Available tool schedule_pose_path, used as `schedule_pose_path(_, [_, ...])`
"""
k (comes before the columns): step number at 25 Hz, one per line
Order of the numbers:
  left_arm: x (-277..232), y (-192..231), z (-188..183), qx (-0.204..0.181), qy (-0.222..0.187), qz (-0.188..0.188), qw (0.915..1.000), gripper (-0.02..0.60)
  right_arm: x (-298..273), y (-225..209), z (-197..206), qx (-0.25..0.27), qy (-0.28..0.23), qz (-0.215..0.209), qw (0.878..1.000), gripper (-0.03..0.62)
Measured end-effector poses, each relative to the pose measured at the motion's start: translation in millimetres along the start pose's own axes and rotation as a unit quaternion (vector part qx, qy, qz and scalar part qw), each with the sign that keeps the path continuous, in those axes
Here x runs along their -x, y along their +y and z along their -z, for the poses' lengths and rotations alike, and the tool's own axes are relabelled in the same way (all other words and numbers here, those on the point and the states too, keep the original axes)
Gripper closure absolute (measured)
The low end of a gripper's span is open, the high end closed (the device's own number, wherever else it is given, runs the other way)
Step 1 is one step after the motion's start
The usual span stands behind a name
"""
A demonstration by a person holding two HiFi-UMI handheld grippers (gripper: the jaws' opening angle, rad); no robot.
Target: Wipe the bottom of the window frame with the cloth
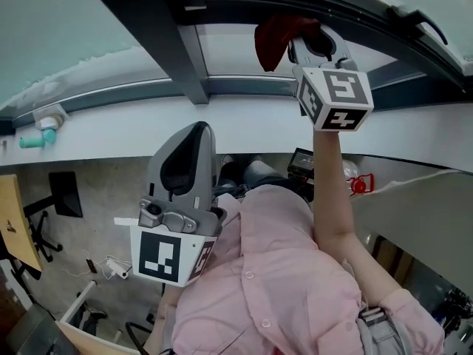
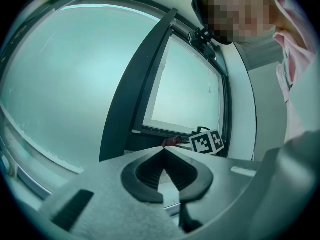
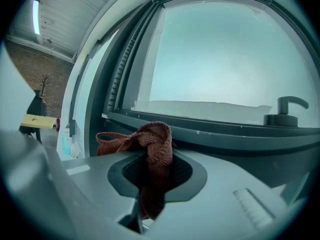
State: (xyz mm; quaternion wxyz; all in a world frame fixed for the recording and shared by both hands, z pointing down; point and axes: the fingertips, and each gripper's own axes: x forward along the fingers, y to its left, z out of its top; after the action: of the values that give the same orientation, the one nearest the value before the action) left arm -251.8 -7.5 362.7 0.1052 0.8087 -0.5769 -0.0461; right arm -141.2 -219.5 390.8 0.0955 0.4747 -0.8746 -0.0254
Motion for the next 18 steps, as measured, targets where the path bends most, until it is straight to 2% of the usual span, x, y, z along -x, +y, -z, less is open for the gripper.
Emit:
schedule_pose_path(12, [-17,0,21,0.024,0.033,0.051,0.9979,0.586,-1,2,-1,0.002,0.008,0.019,1.000,0.530])
schedule_pose_path(18, [-22,9,16,0.023,0.026,0.053,0.9980,0.586,1,2,-1,0.008,0.012,0.029,0.999,0.530])
